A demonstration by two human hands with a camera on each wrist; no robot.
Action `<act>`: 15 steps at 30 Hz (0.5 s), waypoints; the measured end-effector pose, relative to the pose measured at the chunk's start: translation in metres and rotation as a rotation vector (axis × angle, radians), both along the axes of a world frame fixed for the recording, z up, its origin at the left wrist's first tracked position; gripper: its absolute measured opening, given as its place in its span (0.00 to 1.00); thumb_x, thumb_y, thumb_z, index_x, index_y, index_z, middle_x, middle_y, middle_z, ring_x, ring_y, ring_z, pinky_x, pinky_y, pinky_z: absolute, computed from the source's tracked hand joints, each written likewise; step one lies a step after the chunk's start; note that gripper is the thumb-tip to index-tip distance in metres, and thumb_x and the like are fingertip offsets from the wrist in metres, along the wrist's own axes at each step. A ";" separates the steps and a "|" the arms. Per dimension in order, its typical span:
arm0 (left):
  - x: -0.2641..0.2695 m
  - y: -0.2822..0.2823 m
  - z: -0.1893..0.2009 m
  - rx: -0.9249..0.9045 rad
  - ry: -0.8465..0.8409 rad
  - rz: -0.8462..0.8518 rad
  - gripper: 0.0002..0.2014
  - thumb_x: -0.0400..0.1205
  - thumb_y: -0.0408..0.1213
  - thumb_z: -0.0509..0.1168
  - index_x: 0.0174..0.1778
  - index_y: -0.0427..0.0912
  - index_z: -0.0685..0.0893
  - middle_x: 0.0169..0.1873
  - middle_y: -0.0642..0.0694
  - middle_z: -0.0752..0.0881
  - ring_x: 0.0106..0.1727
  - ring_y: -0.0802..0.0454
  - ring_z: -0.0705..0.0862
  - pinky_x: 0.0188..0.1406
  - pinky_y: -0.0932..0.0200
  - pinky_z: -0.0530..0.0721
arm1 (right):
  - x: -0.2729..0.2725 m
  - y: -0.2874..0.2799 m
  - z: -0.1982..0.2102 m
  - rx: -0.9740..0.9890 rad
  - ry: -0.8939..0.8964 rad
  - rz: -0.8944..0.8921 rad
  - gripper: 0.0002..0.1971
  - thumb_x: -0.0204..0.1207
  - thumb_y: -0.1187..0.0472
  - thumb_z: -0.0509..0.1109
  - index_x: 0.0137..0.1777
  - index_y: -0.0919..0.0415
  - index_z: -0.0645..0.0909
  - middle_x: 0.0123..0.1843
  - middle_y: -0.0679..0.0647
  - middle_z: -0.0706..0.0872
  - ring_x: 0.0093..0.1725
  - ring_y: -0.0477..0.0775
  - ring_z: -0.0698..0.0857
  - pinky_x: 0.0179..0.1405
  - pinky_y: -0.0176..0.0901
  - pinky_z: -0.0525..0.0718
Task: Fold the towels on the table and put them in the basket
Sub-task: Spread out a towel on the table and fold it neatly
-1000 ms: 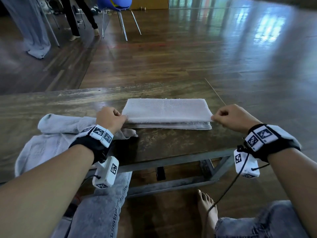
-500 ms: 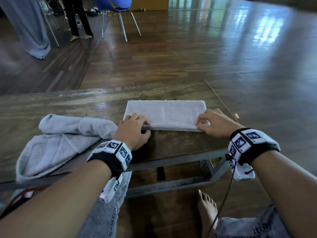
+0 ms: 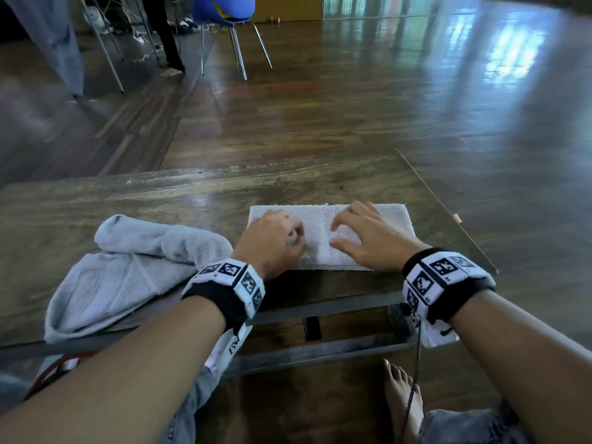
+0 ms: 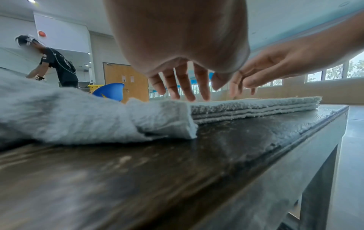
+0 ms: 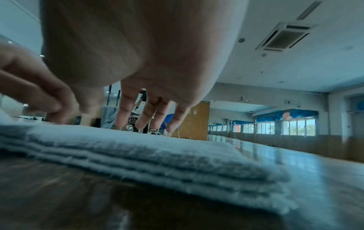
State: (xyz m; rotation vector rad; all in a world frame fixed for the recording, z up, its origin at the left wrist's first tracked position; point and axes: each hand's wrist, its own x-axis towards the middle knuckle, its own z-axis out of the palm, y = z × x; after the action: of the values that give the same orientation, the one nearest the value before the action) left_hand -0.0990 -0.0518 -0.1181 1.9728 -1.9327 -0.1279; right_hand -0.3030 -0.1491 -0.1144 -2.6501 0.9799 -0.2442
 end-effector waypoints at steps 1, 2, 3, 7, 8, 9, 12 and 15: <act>-0.003 -0.007 -0.002 -0.018 0.036 0.000 0.10 0.83 0.45 0.60 0.53 0.49 0.85 0.52 0.50 0.83 0.59 0.49 0.79 0.61 0.47 0.78 | 0.005 0.000 -0.005 0.011 -0.002 0.028 0.18 0.81 0.40 0.65 0.66 0.46 0.75 0.67 0.43 0.72 0.71 0.47 0.68 0.70 0.57 0.77; -0.006 -0.015 -0.005 -0.016 0.059 0.001 0.12 0.84 0.43 0.60 0.60 0.49 0.83 0.59 0.48 0.82 0.65 0.48 0.77 0.65 0.46 0.76 | 0.010 0.000 -0.010 0.016 0.013 0.035 0.23 0.80 0.40 0.66 0.72 0.48 0.72 0.72 0.44 0.69 0.75 0.49 0.65 0.74 0.59 0.74; -0.009 -0.022 -0.008 0.007 0.069 0.007 0.15 0.85 0.43 0.59 0.66 0.49 0.80 0.66 0.47 0.79 0.70 0.47 0.74 0.69 0.44 0.74 | 0.014 -0.001 -0.014 0.021 0.030 0.031 0.30 0.78 0.38 0.67 0.76 0.49 0.69 0.77 0.46 0.66 0.79 0.50 0.62 0.77 0.60 0.71; -0.018 -0.035 -0.031 0.158 0.060 0.052 0.27 0.87 0.47 0.54 0.83 0.46 0.61 0.86 0.43 0.54 0.86 0.45 0.53 0.83 0.43 0.57 | 0.023 -0.008 -0.024 0.160 0.063 0.012 0.47 0.72 0.34 0.71 0.85 0.46 0.53 0.86 0.44 0.51 0.86 0.49 0.49 0.85 0.57 0.55; -0.017 -0.034 -0.037 0.184 0.030 0.050 0.29 0.87 0.48 0.52 0.85 0.47 0.57 0.87 0.45 0.51 0.87 0.47 0.50 0.85 0.45 0.53 | 0.024 -0.010 -0.025 0.198 0.092 0.005 0.48 0.73 0.34 0.71 0.86 0.44 0.50 0.88 0.44 0.48 0.87 0.50 0.46 0.85 0.57 0.51; -0.016 -0.033 -0.042 0.202 -0.002 0.047 0.29 0.88 0.50 0.49 0.86 0.48 0.54 0.87 0.47 0.49 0.88 0.50 0.47 0.85 0.46 0.49 | 0.026 -0.011 -0.026 0.217 0.137 0.000 0.49 0.74 0.33 0.70 0.87 0.44 0.47 0.89 0.45 0.45 0.88 0.51 0.43 0.86 0.57 0.47; -0.011 -0.031 -0.049 0.224 -0.041 0.046 0.30 0.88 0.54 0.44 0.87 0.53 0.49 0.88 0.52 0.47 0.87 0.55 0.42 0.86 0.47 0.42 | 0.026 -0.013 -0.028 0.231 0.237 -0.006 0.52 0.75 0.28 0.66 0.89 0.45 0.41 0.91 0.46 0.37 0.88 0.50 0.34 0.86 0.56 0.37; -0.009 -0.031 -0.049 0.234 -0.056 0.061 0.31 0.87 0.58 0.42 0.87 0.57 0.47 0.87 0.55 0.45 0.87 0.56 0.41 0.86 0.47 0.39 | 0.023 -0.015 -0.025 0.257 0.247 -0.011 0.53 0.73 0.25 0.65 0.89 0.42 0.39 0.90 0.43 0.35 0.88 0.48 0.32 0.86 0.54 0.35</act>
State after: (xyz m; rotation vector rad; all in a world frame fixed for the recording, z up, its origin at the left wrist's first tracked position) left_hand -0.1082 -0.0832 -0.1671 2.2039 -1.9667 -0.2978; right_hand -0.2802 -0.1637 -0.1390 -2.4768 1.0227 0.2003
